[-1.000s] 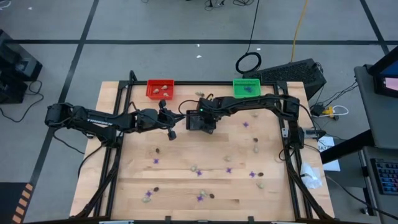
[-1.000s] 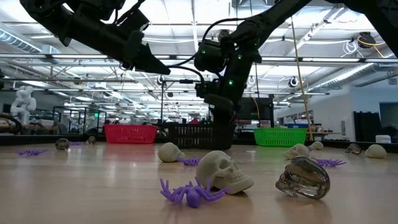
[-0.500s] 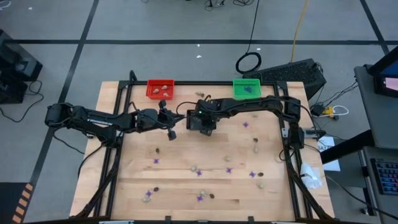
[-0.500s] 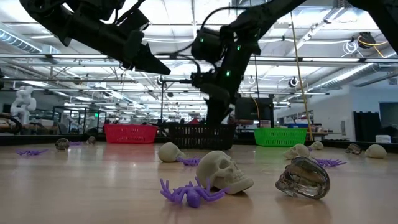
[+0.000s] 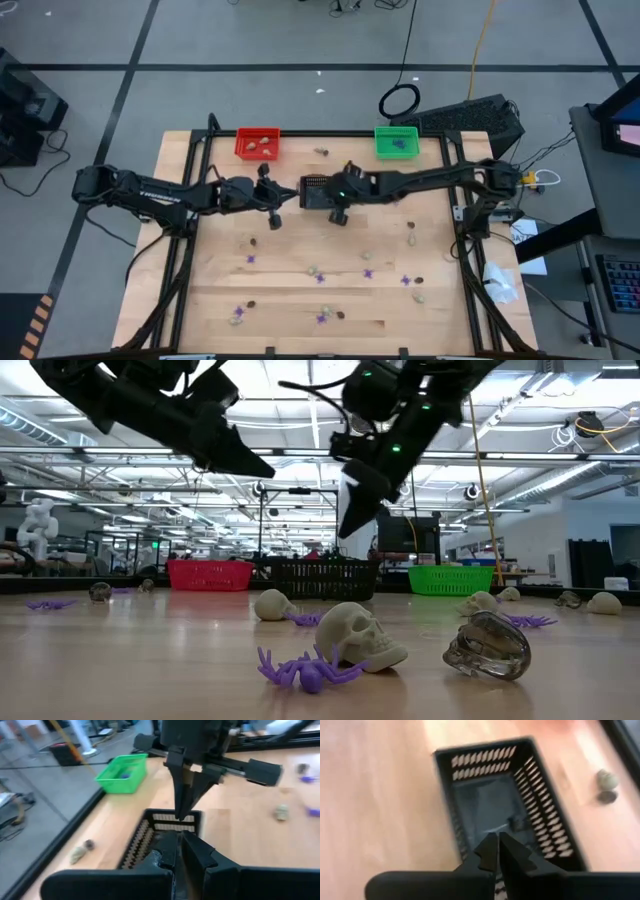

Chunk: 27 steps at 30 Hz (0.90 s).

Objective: Sort Halloween decoration
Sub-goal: Put the white skull toy into the orange bin

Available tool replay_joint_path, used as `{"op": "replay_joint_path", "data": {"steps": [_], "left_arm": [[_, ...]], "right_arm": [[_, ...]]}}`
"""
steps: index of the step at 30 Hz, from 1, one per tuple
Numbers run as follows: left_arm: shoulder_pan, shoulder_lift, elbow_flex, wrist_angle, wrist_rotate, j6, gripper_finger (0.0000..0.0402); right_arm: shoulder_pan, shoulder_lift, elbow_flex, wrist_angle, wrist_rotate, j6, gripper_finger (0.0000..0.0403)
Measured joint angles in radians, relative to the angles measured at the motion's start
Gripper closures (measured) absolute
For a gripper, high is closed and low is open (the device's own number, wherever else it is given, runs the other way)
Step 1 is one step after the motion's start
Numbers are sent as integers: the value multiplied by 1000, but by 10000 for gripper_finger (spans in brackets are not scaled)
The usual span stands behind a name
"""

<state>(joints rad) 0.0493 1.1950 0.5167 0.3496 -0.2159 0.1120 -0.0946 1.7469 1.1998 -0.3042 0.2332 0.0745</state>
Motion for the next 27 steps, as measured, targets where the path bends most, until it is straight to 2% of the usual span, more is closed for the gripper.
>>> {"op": "replay_joint_path", "data": {"steps": [7, 13, 20, 25, 27], "left_arm": [[-77, 0, 4, -16, 74, 2, 382], [-163, 45, 77, -128, 85, 12, 382], [-294, 202, 175, -141, 86, 0, 390], [-362, 344, 270, -160, 88, -2, 400], [-380, 390, 314, -184, 120, -2, 401]], "right_arm": [[109, -210, -294, 167, 6, 129, 401], [203, -396, -484, 228, 126, 179, 402], [214, -545, -577, 237, 108, 157, 402], [192, -598, -599, 280, 106, 71, 402], [180, -611, -601, 303, 107, 38, 403]]}}
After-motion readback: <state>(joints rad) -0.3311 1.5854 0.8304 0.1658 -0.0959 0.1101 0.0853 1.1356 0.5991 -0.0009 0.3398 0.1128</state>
